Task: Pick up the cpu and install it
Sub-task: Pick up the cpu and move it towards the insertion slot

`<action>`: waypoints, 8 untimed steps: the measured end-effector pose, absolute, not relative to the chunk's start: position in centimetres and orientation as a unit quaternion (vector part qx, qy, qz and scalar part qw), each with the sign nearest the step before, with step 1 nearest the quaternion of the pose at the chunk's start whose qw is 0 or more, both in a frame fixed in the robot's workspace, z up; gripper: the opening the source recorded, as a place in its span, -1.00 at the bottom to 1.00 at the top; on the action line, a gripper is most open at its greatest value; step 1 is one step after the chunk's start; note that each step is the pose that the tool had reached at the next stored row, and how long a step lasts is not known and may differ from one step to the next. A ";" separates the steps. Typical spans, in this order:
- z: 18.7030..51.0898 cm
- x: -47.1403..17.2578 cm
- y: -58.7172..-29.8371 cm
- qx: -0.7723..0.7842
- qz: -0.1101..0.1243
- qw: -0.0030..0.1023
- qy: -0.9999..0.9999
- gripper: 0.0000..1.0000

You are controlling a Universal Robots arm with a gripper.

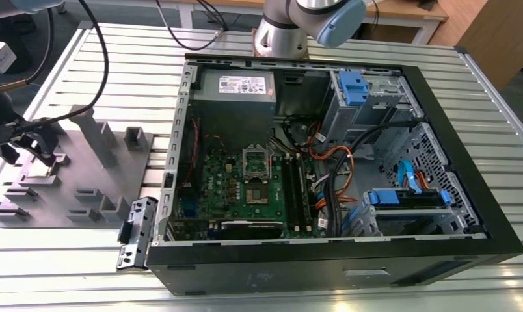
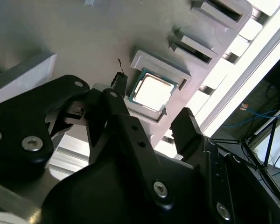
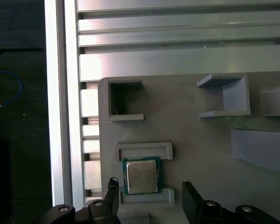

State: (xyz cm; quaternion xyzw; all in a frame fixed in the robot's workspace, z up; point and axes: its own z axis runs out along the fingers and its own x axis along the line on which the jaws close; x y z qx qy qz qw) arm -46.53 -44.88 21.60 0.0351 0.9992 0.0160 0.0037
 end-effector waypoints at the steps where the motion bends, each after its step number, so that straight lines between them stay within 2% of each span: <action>1: 21.5 -46.5 -44.9 0.035 0.016 0.004 0.999 0.29; 8: 20.4 -46.5 -44.9 0.034 0.016 0.004 0.999 0.29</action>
